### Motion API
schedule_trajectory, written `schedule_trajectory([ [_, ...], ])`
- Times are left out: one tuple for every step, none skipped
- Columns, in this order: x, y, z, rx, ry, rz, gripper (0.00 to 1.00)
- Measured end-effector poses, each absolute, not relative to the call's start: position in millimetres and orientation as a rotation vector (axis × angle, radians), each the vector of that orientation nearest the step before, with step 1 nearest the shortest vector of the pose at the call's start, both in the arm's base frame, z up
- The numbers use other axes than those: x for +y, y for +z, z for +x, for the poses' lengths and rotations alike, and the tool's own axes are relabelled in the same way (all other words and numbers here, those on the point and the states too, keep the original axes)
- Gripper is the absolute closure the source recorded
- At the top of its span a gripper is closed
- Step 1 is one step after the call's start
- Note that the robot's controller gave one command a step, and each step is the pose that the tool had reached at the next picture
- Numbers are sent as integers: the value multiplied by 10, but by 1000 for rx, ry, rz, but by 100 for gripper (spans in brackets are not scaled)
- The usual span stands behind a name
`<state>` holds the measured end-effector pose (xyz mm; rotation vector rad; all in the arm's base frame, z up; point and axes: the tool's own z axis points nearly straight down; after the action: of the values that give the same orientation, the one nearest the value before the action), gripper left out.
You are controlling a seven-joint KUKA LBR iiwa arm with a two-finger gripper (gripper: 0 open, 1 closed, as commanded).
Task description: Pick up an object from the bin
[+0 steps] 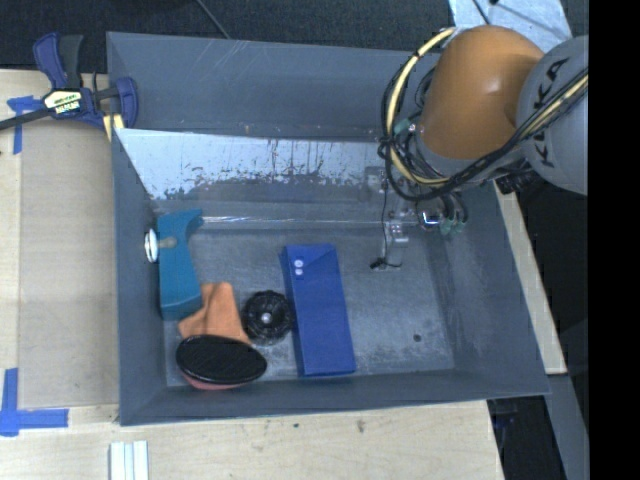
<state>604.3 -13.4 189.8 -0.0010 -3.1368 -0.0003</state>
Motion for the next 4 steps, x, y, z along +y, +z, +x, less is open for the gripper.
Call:
schedule_trajectory([
  [-134, 1948, 6059, -3145, 0, -1, 0],
  [98, 1706, 6138, -3150, 3, 54, 0],
  [225, 1124, 5840, -3144, -1, 112, 0],
  [652, 994, 5981, -3146, 0, 19, 0],
])
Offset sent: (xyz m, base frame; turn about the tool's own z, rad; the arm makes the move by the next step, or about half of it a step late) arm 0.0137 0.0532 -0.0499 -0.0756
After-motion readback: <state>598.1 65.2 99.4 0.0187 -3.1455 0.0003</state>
